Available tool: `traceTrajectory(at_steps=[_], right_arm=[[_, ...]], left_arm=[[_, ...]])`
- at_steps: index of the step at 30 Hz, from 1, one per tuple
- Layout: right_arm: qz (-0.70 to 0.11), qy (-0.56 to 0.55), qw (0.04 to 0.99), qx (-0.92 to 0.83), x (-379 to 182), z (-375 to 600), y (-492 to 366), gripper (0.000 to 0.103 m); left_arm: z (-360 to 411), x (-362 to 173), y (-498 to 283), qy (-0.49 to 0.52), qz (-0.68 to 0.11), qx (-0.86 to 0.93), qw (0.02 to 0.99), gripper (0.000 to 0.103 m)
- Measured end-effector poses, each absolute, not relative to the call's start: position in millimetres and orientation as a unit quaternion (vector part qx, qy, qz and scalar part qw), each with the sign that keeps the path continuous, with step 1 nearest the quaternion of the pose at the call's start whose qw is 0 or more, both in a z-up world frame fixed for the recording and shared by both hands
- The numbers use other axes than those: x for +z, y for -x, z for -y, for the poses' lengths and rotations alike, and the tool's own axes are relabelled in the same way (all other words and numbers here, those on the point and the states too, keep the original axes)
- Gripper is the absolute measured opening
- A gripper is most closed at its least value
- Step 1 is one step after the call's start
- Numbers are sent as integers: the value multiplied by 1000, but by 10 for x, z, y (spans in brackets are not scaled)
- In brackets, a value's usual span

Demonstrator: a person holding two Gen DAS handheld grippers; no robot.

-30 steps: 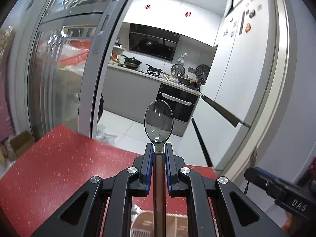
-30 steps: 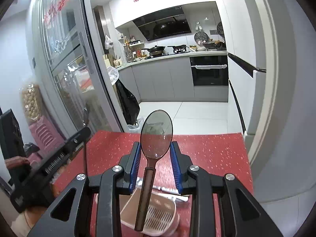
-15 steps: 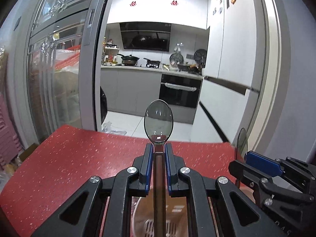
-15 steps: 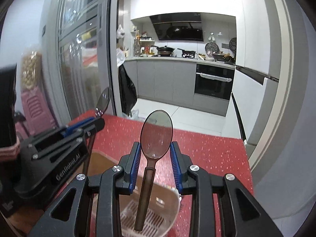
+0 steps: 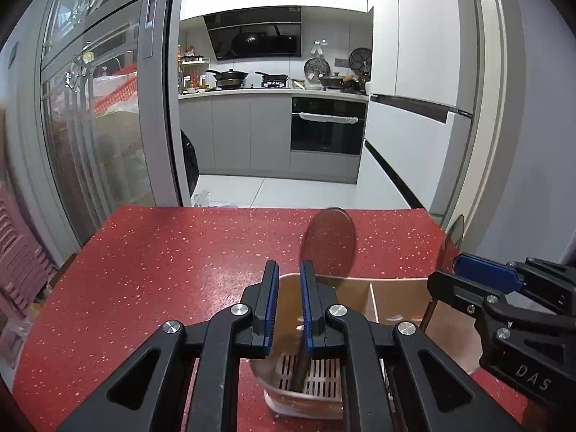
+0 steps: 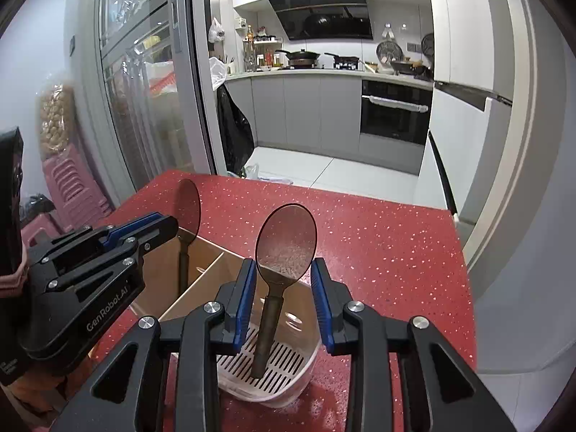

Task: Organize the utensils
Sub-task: 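Carry both spoons to the beige utensil holder and lower them in, handles first, then open both tools to release the spoons into the holder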

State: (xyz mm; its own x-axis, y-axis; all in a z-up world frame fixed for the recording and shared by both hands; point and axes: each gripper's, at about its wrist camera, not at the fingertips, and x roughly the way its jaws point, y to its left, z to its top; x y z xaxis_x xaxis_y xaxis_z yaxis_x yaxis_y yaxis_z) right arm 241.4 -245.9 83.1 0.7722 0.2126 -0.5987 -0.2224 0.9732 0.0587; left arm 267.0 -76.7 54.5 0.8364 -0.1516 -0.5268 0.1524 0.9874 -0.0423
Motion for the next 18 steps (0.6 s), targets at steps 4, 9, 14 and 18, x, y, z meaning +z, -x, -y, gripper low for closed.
traceTrajectory(at_steps=[4,9,14,18], right_arm=[[-316,-3,942,117,893,2488,-2369,57],[-317,-40,940,122,1012,2604,-2265,59],[-321,-54,937,129,1120,2656,-2019,66],[-334,-59,931,136,1075,2628,-1786,74]], left_arm=[[727,580,-2619,5,-281,-75,957,37],[641,679,-2459,15,-282,-74,956,37],[456,776,-2139,27,-281,-70,957,91],[237,807,-1796,41,-273,-44,960,103]])
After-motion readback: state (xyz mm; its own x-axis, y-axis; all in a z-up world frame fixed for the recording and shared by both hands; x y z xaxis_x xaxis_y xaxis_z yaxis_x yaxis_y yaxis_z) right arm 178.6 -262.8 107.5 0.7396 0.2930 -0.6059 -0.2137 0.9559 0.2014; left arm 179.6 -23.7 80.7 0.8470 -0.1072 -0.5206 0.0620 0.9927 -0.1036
